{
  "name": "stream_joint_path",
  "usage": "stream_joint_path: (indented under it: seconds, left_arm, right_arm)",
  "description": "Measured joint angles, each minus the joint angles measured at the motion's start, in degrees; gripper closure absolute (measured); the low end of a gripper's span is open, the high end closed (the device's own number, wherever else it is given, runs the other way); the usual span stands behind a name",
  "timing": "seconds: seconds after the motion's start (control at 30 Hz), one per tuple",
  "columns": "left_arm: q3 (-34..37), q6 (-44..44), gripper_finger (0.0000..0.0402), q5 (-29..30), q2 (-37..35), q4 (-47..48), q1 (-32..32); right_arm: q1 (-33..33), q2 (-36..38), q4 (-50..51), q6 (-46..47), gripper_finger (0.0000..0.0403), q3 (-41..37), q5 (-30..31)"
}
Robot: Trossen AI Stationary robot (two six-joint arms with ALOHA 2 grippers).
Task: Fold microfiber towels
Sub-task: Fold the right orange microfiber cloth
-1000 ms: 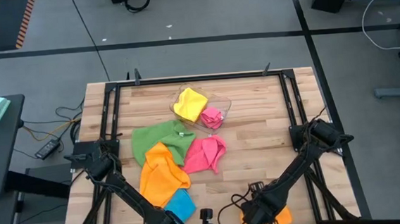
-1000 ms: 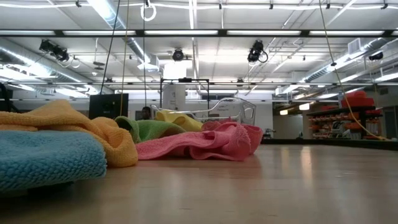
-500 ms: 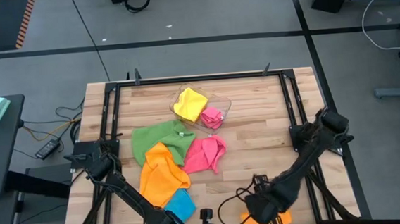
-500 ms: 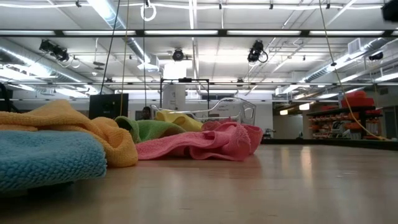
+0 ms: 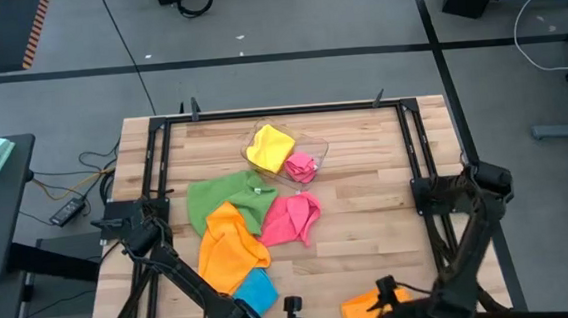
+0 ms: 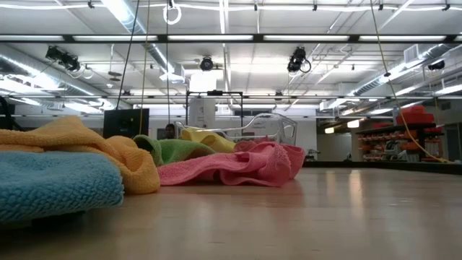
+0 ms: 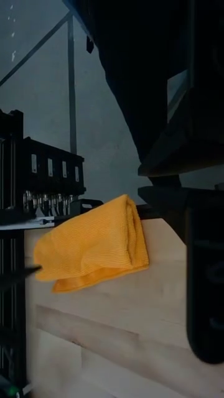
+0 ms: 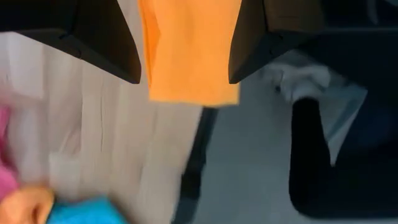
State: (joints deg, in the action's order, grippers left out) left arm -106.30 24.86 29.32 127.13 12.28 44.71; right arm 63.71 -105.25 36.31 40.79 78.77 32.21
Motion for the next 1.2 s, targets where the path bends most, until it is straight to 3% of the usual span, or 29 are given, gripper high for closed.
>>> stream_joint_path:
  seconds: [0.17, 0.4, 0.53, 0.9, 1.2]
  left_arm:
    - [0.0, 0.0, 0.0353, 0.0, 0.0, -0.1, 0.0]
    - [0.0, -0.1, 0.0355, 0.0, 0.0, -0.9, -0.2]
    - [0.0, -0.8, 0.0357, 0.0, 0.0, -0.8, -0.2]
    - [0.0, -1.6, 0.0354, 0.0, 0.0, -0.8, -0.1]
    - [0.0, -1.6, 0.0359, 0.0, 0.0, -0.9, -0.1]
  right_arm:
    - [3.9, 0.0, -12.6, -2.3, 0.0150, -6.2, 7.1]
    - [3.7, -0.1, -39.0, -2.6, 0.0150, -21.7, 8.7]
    - [3.1, -0.1, -47.7, -3.3, 0.0150, -28.3, 11.5]
    - [1.3, -0.1, -48.6, -2.8, 0.0150, -31.3, 9.4]
    - [1.3, -0.1, -36.3, -0.4, 0.0150, -31.3, 9.3]
